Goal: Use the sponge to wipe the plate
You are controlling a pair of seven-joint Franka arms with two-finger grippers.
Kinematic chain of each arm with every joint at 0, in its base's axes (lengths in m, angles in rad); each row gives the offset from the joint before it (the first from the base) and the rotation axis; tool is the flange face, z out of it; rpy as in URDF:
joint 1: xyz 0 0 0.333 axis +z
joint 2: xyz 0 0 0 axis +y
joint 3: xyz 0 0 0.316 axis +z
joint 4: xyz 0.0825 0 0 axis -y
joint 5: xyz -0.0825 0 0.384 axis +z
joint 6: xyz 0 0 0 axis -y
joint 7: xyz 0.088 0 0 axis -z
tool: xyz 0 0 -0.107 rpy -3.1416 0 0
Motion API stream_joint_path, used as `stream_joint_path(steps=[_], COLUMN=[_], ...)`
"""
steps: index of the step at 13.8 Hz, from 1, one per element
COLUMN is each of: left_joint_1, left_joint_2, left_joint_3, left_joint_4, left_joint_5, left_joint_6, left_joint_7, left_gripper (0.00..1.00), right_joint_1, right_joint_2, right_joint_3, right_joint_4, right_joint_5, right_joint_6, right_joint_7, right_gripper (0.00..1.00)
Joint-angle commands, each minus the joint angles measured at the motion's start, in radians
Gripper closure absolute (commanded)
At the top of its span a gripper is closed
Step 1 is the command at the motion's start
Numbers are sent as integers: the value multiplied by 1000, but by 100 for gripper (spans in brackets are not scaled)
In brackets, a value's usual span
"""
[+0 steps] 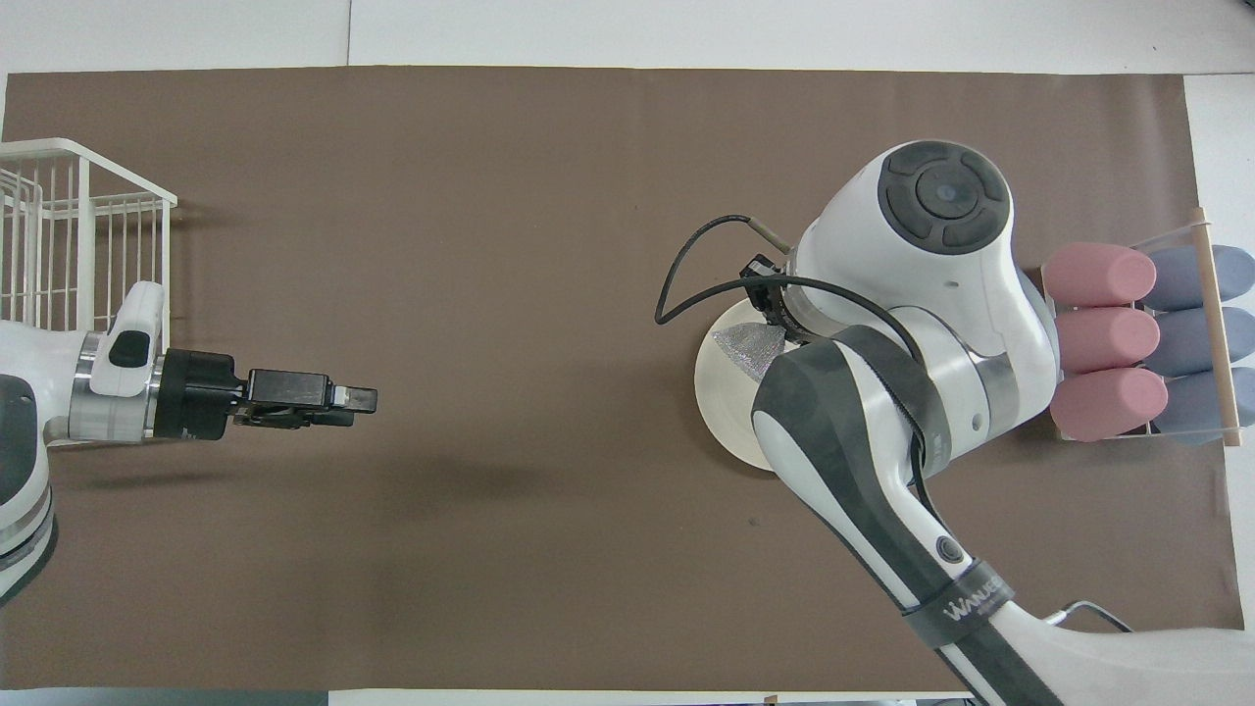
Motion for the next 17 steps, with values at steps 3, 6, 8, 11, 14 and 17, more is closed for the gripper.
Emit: stream_joint_path(steps=[3, 6, 8, 11, 14, 17], left_joint_1=[-8, 1, 2, -1, -1, 4], left_joint_2=[-14, -27, -28, -27, -30, -30], left_joint_3=[-12, -10, -10, -13, -12, -12], left_joint_4=[132, 134, 135, 187, 198, 249], left_joint_5=[383, 391, 394, 463, 478, 478], left_joint_6=[28, 26, 32, 28, 35, 35], left_joint_7=[-184, -188, -184, -183, -183, -183], left_gripper=[0, 0, 0, 0, 0, 0], right_joint_1=[-16, -16, -7, -4, -4, -13], right_joint_2=[-99, -93, -87, -35, -25, -18], right_joint_3=[16, 16, 16, 16, 16, 15], right_joint_4=[-296, -394, -427, -436, -439, -452], right_joint_5=[-13, -11, -13, -13, -13, -13], right_joint_6=[284, 443, 478, 518, 524, 532], right_joint_7=[155, 170, 189, 197, 184, 160], right_gripper=[87, 88, 88, 88, 88, 88])
